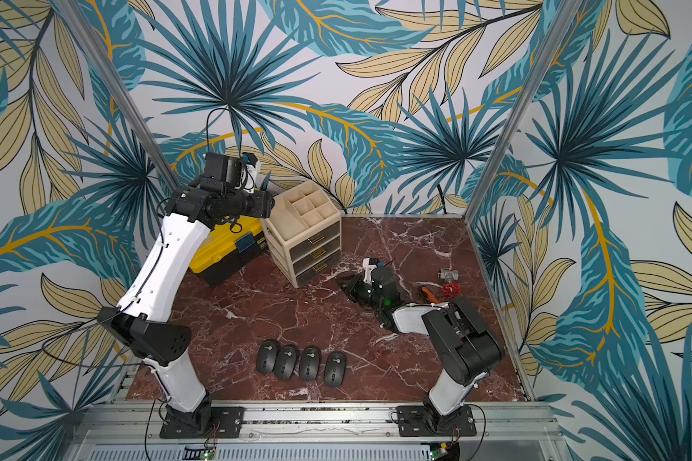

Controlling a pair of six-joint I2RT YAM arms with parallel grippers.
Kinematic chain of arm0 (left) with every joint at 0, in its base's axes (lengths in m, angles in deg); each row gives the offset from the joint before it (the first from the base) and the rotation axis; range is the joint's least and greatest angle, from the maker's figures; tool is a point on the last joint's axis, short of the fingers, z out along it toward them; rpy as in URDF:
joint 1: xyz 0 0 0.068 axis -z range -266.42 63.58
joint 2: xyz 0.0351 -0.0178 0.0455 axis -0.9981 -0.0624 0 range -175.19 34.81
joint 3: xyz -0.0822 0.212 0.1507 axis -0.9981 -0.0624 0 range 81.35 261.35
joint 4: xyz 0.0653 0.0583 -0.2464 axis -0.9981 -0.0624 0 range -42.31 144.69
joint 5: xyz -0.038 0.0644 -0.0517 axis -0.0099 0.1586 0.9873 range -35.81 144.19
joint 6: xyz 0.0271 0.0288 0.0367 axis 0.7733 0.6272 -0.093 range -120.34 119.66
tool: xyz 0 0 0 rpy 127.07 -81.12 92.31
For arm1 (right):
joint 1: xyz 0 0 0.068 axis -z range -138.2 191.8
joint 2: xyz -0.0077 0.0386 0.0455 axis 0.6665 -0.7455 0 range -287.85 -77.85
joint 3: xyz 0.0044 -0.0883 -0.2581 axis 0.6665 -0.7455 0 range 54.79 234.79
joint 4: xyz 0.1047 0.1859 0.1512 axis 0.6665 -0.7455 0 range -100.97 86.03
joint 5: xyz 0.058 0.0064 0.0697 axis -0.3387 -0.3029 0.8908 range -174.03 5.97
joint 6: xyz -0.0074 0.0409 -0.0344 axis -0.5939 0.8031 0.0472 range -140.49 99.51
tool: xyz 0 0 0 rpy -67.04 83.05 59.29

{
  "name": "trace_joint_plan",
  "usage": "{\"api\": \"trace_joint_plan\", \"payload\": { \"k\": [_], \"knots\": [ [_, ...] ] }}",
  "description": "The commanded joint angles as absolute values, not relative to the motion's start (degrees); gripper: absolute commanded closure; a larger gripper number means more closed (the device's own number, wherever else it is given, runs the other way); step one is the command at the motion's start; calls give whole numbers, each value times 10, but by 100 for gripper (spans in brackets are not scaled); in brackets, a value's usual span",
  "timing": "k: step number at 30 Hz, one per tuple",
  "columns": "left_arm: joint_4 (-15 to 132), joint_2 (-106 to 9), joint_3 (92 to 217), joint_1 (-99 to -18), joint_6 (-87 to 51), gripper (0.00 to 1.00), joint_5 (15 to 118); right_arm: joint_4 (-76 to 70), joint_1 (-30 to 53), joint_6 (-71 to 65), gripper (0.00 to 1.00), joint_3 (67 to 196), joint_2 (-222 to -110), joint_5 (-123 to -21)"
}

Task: Take the mice out of the drawer
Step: Adjust the storage box at the center of the board.

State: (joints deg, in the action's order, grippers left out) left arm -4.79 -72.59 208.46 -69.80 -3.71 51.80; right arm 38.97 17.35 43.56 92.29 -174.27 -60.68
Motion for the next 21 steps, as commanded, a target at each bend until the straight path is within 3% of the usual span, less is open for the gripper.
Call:
{"api": "trace_joint_plan", "payload": {
  "k": [1,21],
  "knots": [
    [-35,-758,2118,-711,27,28,527,373,174,417,78,925,-1724,-595],
    [-25,-829,2156,-737,102,31,592,358,174,408,78,932,-1729,-589]
  ]
}}
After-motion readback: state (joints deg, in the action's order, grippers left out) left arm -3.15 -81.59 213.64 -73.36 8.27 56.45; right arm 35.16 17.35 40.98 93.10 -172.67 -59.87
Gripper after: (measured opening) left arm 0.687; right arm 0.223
